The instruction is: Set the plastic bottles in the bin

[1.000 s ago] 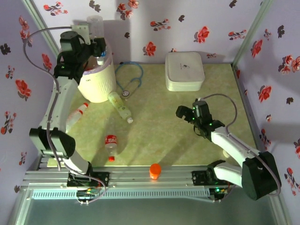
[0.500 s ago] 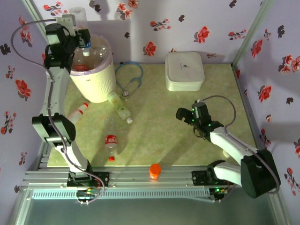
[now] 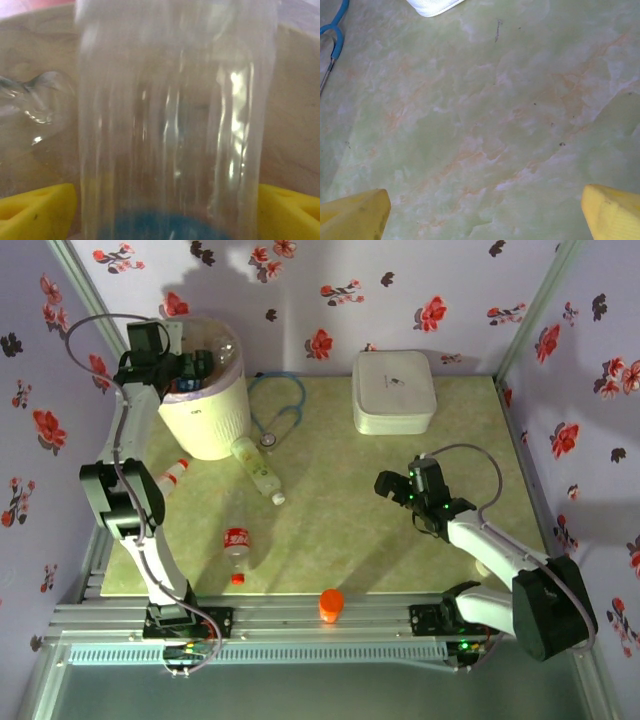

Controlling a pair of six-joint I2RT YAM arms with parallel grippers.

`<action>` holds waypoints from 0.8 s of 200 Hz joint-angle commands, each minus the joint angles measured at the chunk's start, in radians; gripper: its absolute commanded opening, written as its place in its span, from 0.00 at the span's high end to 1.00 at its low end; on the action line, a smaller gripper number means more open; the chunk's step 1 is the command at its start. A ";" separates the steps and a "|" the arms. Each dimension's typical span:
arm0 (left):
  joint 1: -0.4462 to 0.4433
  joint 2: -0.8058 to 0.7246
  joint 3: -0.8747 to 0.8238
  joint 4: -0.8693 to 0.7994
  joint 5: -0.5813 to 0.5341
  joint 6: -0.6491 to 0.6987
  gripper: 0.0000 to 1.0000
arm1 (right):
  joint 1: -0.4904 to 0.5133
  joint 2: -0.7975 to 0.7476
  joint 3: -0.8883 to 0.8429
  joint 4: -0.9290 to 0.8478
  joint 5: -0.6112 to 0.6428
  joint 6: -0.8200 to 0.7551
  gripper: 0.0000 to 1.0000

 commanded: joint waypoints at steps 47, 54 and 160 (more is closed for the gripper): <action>-0.011 -0.188 0.108 -0.031 0.024 -0.029 0.00 | -0.006 0.021 0.000 0.011 -0.014 0.022 0.02; -0.011 -0.209 0.114 -0.036 0.016 -0.037 0.00 | -0.005 0.024 0.000 0.018 -0.018 0.026 0.02; -0.254 -0.801 -0.528 -0.266 -0.451 -0.399 0.09 | -0.005 0.096 0.033 0.049 -0.036 0.028 0.02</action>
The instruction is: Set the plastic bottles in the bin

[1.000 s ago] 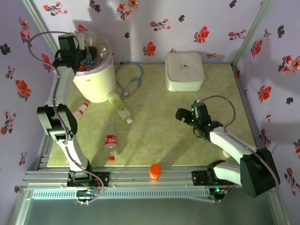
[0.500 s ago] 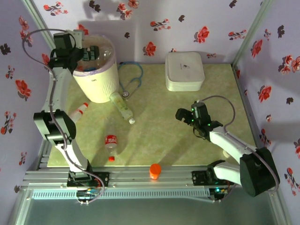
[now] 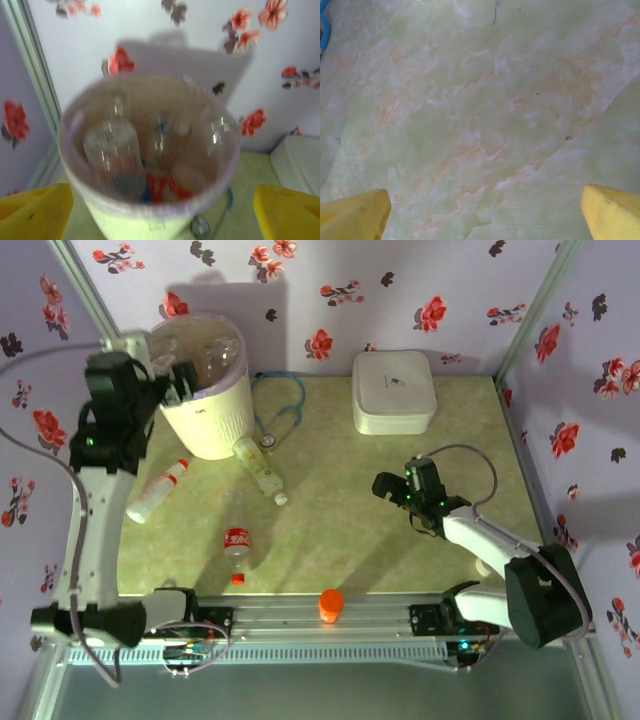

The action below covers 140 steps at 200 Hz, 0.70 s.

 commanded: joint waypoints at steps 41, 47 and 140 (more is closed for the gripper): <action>-0.287 -0.092 -0.365 -0.257 -0.175 -0.317 0.09 | -0.006 0.086 0.061 0.042 -0.038 0.009 0.02; -0.307 -0.090 -0.406 -0.256 -0.163 -0.343 0.08 | -0.006 0.094 0.062 0.047 -0.042 0.011 0.02; -0.294 0.018 -0.820 -0.006 0.154 -0.503 0.00 | -0.005 0.087 0.067 0.011 -0.052 0.020 0.02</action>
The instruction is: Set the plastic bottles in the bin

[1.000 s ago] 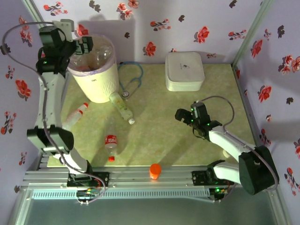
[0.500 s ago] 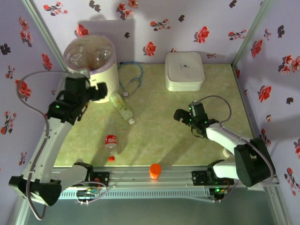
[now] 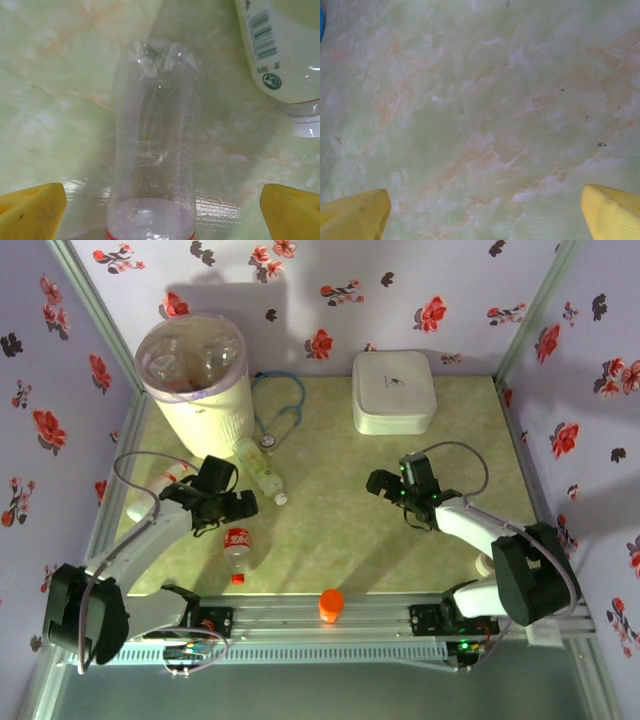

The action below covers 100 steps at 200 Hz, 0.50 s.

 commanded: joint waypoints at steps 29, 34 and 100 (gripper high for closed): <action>0.001 0.016 -0.130 0.087 0.152 -0.097 0.17 | -0.006 -0.022 0.023 -0.036 0.025 -0.001 0.02; 0.001 0.017 -0.137 0.091 0.152 -0.098 0.22 | -0.005 -0.011 0.029 -0.034 0.018 0.002 0.02; 0.001 -0.060 0.190 -0.065 0.121 0.047 0.59 | -0.004 0.029 0.126 -0.058 -0.040 0.015 0.02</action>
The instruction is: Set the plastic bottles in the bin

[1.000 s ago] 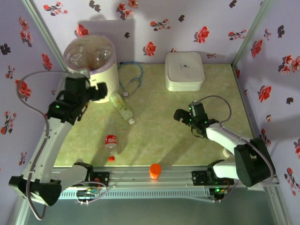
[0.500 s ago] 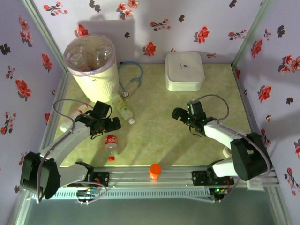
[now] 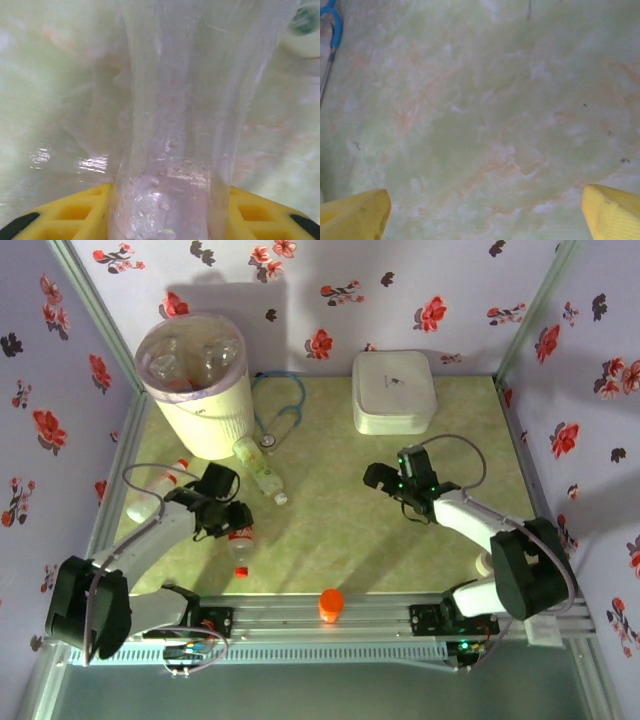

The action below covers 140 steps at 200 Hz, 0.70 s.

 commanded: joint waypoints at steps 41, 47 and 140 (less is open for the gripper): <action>0.039 -0.022 0.696 -0.147 -0.033 0.322 0.57 | -0.005 -0.013 0.024 -0.009 -0.017 0.026 0.02; 0.058 -0.010 0.751 -0.134 -0.049 0.345 0.57 | -0.005 -0.013 0.023 -0.009 -0.024 0.028 0.02; 0.307 0.506 1.338 0.201 -0.182 0.489 0.59 | -0.004 -0.133 -0.029 -0.046 -0.021 0.016 0.01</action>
